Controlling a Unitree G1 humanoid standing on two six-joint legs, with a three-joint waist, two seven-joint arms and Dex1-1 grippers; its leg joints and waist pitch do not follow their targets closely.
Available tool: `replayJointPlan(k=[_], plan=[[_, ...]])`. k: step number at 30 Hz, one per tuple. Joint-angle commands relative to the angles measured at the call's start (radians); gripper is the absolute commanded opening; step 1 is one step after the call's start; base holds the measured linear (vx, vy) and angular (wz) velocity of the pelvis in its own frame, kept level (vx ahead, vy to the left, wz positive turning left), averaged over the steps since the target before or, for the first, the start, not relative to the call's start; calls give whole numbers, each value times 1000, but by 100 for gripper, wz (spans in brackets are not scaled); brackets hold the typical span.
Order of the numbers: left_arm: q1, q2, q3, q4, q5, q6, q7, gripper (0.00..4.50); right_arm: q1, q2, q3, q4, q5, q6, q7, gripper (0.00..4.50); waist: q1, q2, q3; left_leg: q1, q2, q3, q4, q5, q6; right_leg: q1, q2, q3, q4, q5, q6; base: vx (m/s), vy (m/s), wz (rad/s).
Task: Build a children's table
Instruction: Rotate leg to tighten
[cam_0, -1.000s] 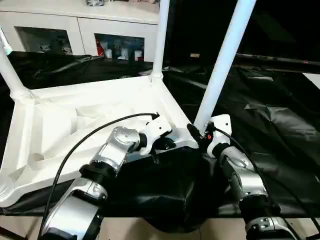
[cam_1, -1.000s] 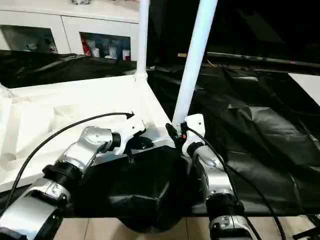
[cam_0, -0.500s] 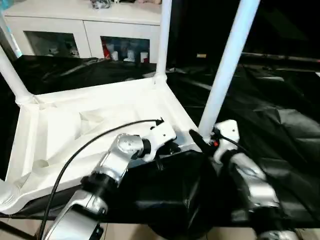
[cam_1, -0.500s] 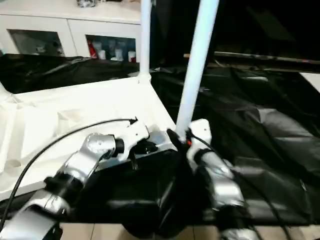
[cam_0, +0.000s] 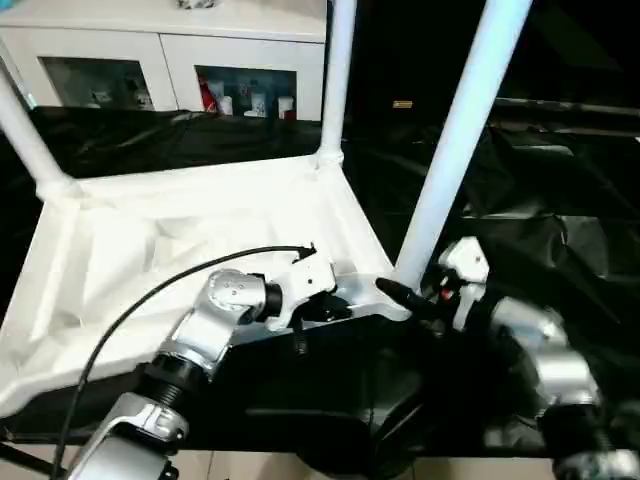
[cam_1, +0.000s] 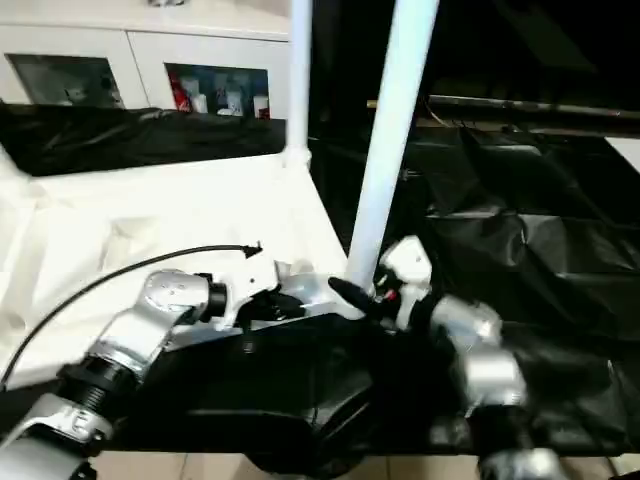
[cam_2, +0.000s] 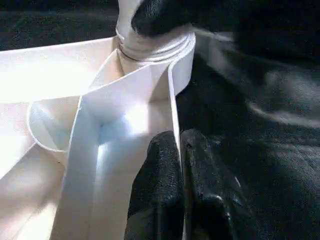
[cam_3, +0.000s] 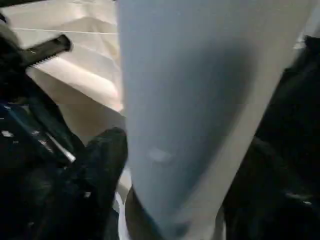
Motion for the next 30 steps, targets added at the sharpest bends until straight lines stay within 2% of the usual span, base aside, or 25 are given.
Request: replayJointPlan(k=[1,4,6,8,10,11,12,15,16,19,20,22,24,28,29,30], plan=[[53,10,-31,58,-7,15,-34,0,-6,-9,32,13,-22,-7,19,356,3,-19,-29,-5,36,-11,-59,-185,95,38,-53,42,-67,-245,-177,0,0,0],[55,14,-31,60,-14,12,-44,0,-13,-11,61,26,-52,-33,23,356,2,-28,-29,-7,34,-11,-57,-168,84,40,-53,43,-63,-232,-179,0,0,0],[56,17,-33,66,-17,6,-53,0,-18,-17,65,34,-53,-42,37,356,2,-27,-29,-5,34,-11,-56,-164,88,40,-53,43,-62,-221,-184,0,0,0],[57,27,-36,67,-26,6,-78,0,-23,-41,79,43,-56,-50,78,356,3,-20,-28,-6,33,-11,-55,-169,91,41,-53,44,-60,-217,-190,0,0,0],[55,37,-38,66,-32,7,-97,0,-23,-55,86,43,-56,-51,103,356,2,-24,-28,-7,32,-10,-53,-177,93,41,-52,43,-62,-228,-188,0,0,0],[50,51,-43,67,-34,13,-121,0,-25,-66,89,45,-56,-55,120,356,4,-21,-27,-7,32,-11,-54,-182,91,41,-52,44,-62,-236,-188,0,0,0],[50,51,-43,67,-34,13,-121,0,-25,-66,89,45,-56,-55,120,356,3,-22,-27,-8,32,-11,-54,-183,89,41,-52,44,-62,-240,-187,0,0,0],[46,70,-61,66,-37,24,-172,0,-33,-80,85,60,-51,-65,132,356,1,-10,-28,-4,33,-12,-55,-192,77,40,-50,44,-61,-235,-195,0,0,0],[46,70,-61,66,-37,24,-172,0,-33,-80,85,60,-51,-65,132,356,0,-13,-28,-5,33,-12,-55,-194,76,40,-49,44,-62,-232,-197,0,0,0],[41,69,-70,75,-38,23,-182,0,-36,-96,90,77,-50,-78,148,356,-2,-7,-30,-3,34,-12,-54,-192,74,42,-48,43,-57,-185,-217,0,0,0],[38,66,-71,78,-38,23,-181,0,-35,-100,92,79,-49,-78,155,356,-2,-10,-31,-4,33,-11,-52,-186,79,44,-48,43,-55,-166,-225,0,0,0],[35,64,-72,82,-40,23,-180,0,-34,-102,91,81,-46,-74,163,356,-2,-12,-31,-3,33,-10,-51,-186,83,45,-48,43,-55,-165,-227,0,0,0],[33,62,-73,84,-43,25,-181,0,-36,-101,85,85,-35,-66,177,356,0,-9,-31,-4,33,-11,-51,-185,85,45,-49,43,-55,-168,-230,0,0,0],[42,74,-71,78,-48,25,-196,0,-46,-95,81,105,-21,-61,192,321,-2,-8,-32,-4,33,-11,-50,-186,85,46,-48,42,-54,-162,-239,0,0,0],[44,78,-71,75,-49,27,-201,0,-49,-94,82,109,-20,-62,196,307,0,13,-33,-2,33,-13,-52,-190,81,46,-48,43,-53,-151,-243,0,0,0],[46,80,-72,76,-50,27,-204,0,-51,-92,83,114,-19,-65,198,294,-4,3,-34,-3,33,-11,-50,-189,81,48,-46,42,-52,-129,-250,0,0,0]])
